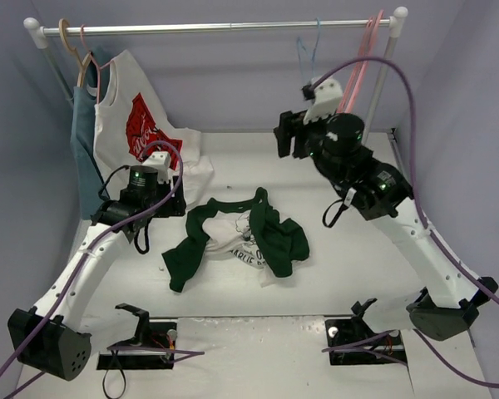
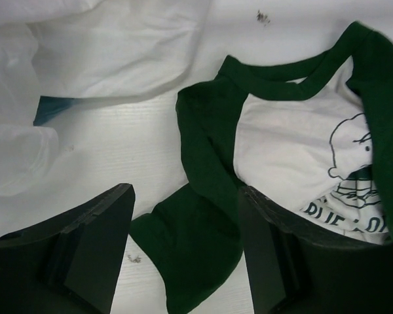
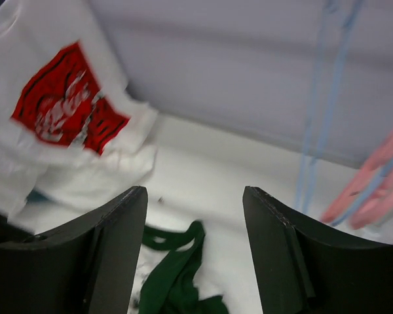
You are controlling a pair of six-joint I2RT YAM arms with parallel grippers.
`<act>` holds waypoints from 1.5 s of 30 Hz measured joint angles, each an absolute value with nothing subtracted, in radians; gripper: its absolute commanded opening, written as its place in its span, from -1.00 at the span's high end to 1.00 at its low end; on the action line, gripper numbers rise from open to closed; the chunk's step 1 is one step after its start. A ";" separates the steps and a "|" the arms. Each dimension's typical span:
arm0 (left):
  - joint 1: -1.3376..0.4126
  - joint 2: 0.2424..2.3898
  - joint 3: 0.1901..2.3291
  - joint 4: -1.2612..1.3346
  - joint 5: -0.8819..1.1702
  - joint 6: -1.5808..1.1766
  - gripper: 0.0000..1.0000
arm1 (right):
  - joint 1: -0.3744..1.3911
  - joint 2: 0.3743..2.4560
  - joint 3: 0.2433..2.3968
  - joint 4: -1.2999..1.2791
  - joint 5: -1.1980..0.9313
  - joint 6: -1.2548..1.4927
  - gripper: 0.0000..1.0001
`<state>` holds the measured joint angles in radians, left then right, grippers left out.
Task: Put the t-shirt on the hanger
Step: Grab a hanger with the right arm
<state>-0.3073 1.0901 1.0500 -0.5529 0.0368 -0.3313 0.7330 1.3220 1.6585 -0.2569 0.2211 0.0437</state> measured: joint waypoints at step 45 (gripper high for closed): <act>-0.307 1.153 1.047 -0.556 0.012 -0.314 -0.28 | 0.300 1.793 1.976 -0.430 0.013 0.108 0.61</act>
<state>-0.3073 1.1534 1.0470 -0.5560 0.0116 -0.3138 0.3000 1.7927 1.9762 -0.4301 0.0128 0.1081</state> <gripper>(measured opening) 0.638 0.241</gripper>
